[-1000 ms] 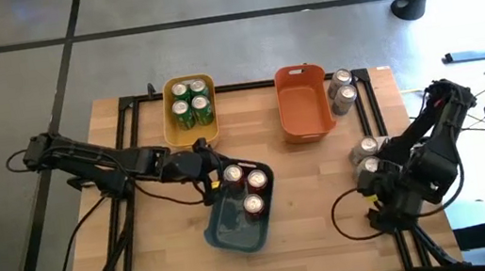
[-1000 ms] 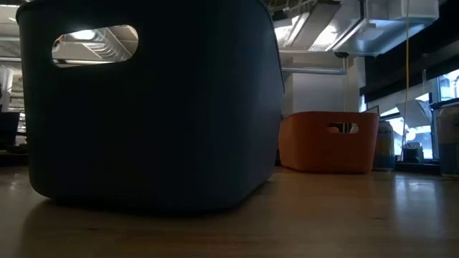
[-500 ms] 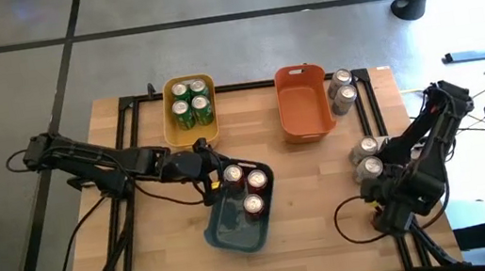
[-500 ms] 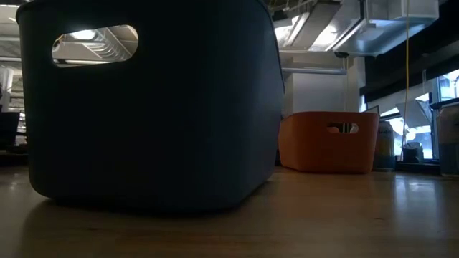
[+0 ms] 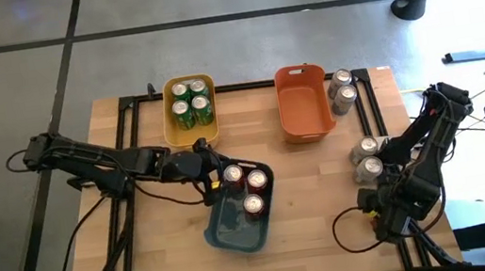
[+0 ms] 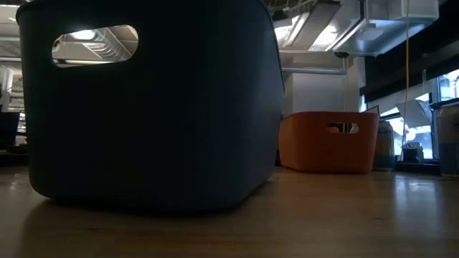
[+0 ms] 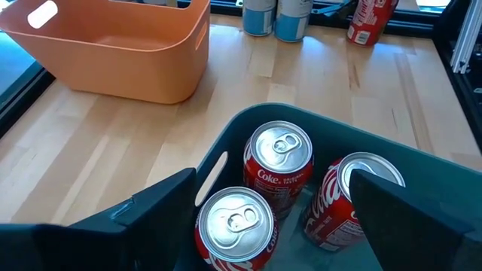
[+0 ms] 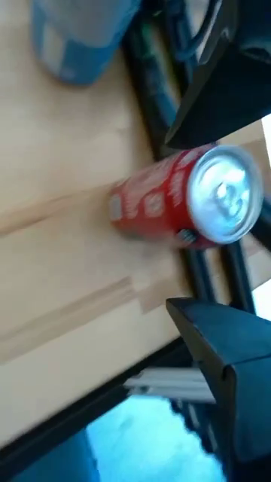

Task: Sort soda cans
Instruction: Put the red soda can into the blue bin

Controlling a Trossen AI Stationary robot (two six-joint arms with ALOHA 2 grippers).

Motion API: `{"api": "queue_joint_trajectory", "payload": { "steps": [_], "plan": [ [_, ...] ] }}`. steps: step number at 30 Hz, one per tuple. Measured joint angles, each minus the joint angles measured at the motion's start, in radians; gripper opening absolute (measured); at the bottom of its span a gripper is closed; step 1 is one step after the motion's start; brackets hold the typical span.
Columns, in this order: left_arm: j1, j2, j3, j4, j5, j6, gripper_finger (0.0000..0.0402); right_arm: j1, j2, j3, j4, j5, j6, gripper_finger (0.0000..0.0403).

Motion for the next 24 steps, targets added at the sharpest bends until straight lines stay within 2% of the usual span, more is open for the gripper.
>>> {"api": "queue_joint_trajectory", "payload": {
  "steps": [3,8,12,18,24],
  "plan": [
    [0.0,0.0,0.0,0.0,0.0,-0.011,0.0335,0.0,0.0,0.0,-0.013,0.024,0.001,0.0338],
    [0.0,0.0,0.0,0.0,0.0,-0.013,0.0335,0.003,0.0,0.0,-0.065,-0.023,0.003,0.0337],
    [0.0,0.0,0.0,0.0,0.0,-0.012,0.0335,0.05,0.0,0.0,-0.07,-0.028,0.002,0.0337],
    [0.0,0.0,0.0,0.0,0.001,-0.011,0.0335,0.138,0.0,0.0,-0.102,0.034,0.057,0.0337],
    [-0.003,0.0,0.0,-0.001,0.001,-0.013,0.0335,0.18,-0.001,0.0,-0.112,0.087,0.086,0.0337]
  ]
}}
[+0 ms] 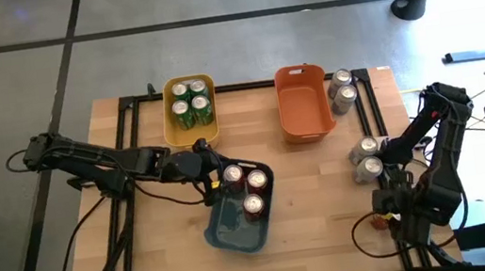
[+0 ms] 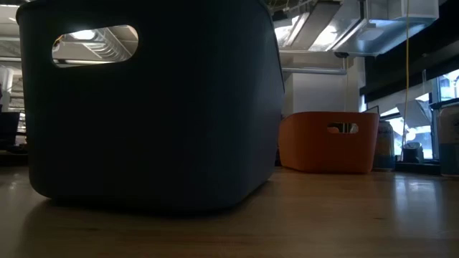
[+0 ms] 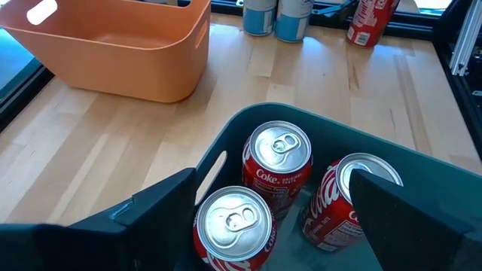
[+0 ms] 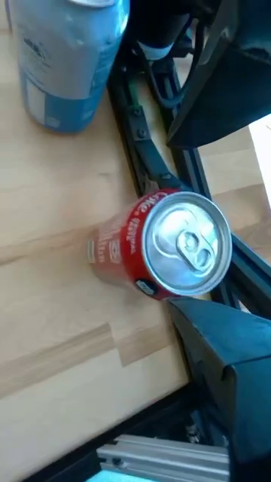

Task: Sort soda cans
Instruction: Put the red soda can into the blue bin

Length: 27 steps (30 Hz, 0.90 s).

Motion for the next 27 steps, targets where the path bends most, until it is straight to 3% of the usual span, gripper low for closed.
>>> {"api": "queue_joint_trajectory", "payload": {
  "steps": [6,14,27],
  "plan": [
    [-0.002,0.0,0.0,0.0,0.0,0.0,0.0335,0.011,0.0,-0.003,0.007,-0.004,0.012,0.0337],
    [-0.002,0.0,0.0,-0.002,0.0,-0.001,0.0335,0.011,0.0,-0.111,0.124,-0.07,0.008,0.0337],
    [-0.003,0.0,0.0,-0.007,0.0,-0.004,0.0335,0.01,-0.003,-0.206,0.239,-0.079,0.002,0.0337]
  ]
}}
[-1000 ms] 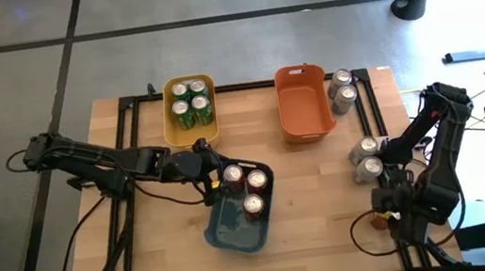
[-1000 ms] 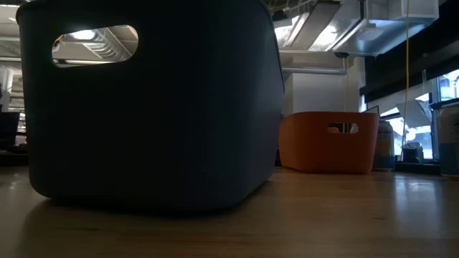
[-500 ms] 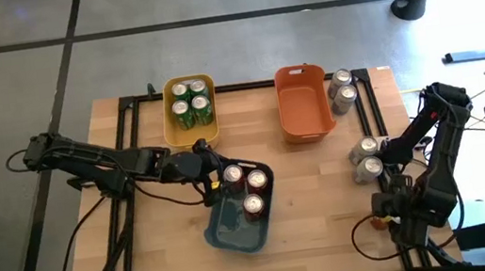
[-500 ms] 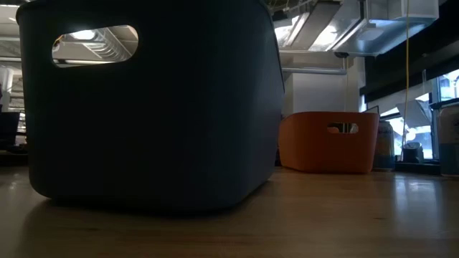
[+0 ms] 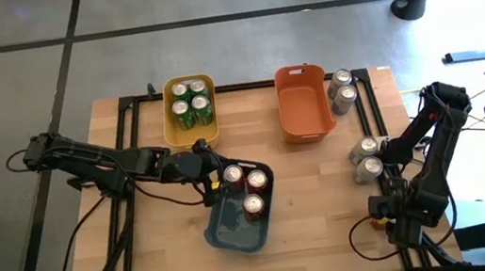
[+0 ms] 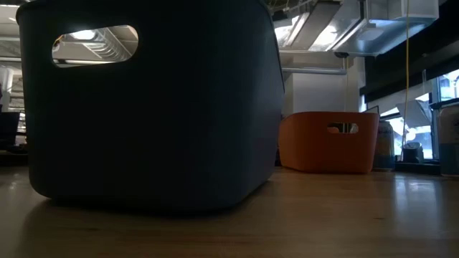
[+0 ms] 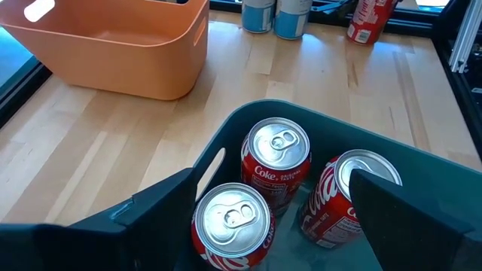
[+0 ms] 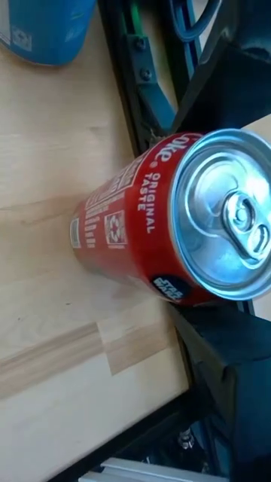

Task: Sort soda cans
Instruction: Put the red soda can into the blue bin

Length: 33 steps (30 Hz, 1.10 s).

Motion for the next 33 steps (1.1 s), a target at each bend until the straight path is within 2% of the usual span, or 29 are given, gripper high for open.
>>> {"api": "queue_joint_trajectory", "payload": {
  "steps": [5,11,20,26,33],
  "plan": [
    [0.0,0.0,0.0,0.0,0.0,0.0,0.0335,0.0,0.001,-0.001,-0.001,0.001,0.021,0.0333],
    [-0.002,0.0,0.0,-0.019,0.0,-0.028,0.0335,-0.001,0.001,0.0,-0.004,-0.006,0.078,0.0291],
    [-0.049,0.001,0.0,-0.161,0.0,-0.141,0.0335,-0.061,0.006,0.067,-0.026,0.011,0.159,0.0291],
    [-0.1,0.001,0.0,-0.367,0.0,-0.305,0.0335,-0.153,0.006,0.184,-0.04,0.148,0.097,0.0291],
    [-0.182,0.001,0.0,-0.566,0.0,-0.484,0.0335,-0.271,0.004,0.305,-0.012,0.38,-0.069,0.0291]
  ]
}}
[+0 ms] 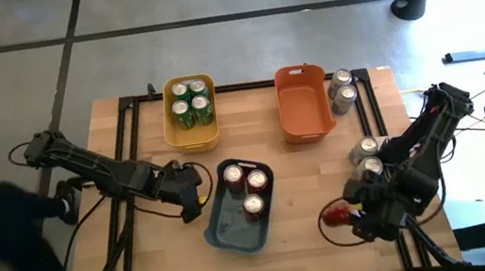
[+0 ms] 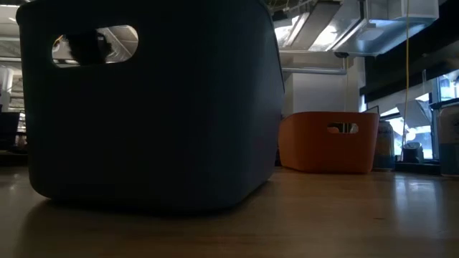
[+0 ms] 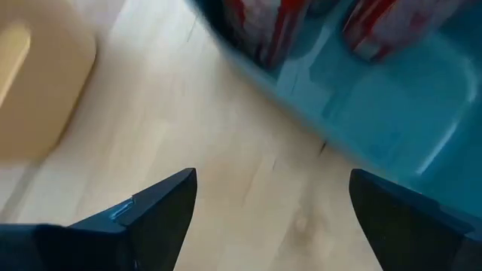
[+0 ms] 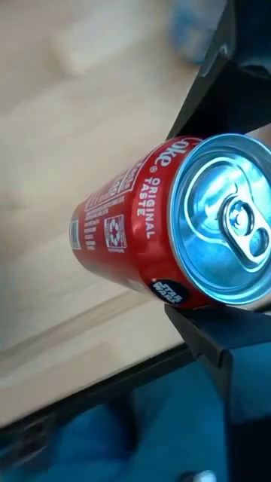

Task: Sort soda cans
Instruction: Put the red soda can into the blue bin

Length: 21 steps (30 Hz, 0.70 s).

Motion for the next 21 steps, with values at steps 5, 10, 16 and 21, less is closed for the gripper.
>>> {"api": "queue_joint_trajectory", "payload": {
  "steps": [5,10,16,21],
  "plan": [
    [-0.059,0.0,-0.039,-0.042,-0.001,-0.091,0.0335,-0.082,0.0,0.026,0.111,0.168,-0.214,0.0291],
    [-0.103,0.0,-0.157,0.091,0.0,-0.146,0.0335,-0.182,0.016,0.026,0.282,0.212,-0.434,0.0291],
    [-0.112,0.0,-0.291,0.371,-0.005,-0.146,0.0335,-0.295,0.056,0.027,0.474,0.197,-0.682,0.0291],
    [-0.081,0.035,-0.356,0.553,-0.018,-0.123,0.0335,-0.364,0.094,0.027,0.602,0.193,-0.868,0.0291]
  ]
}}
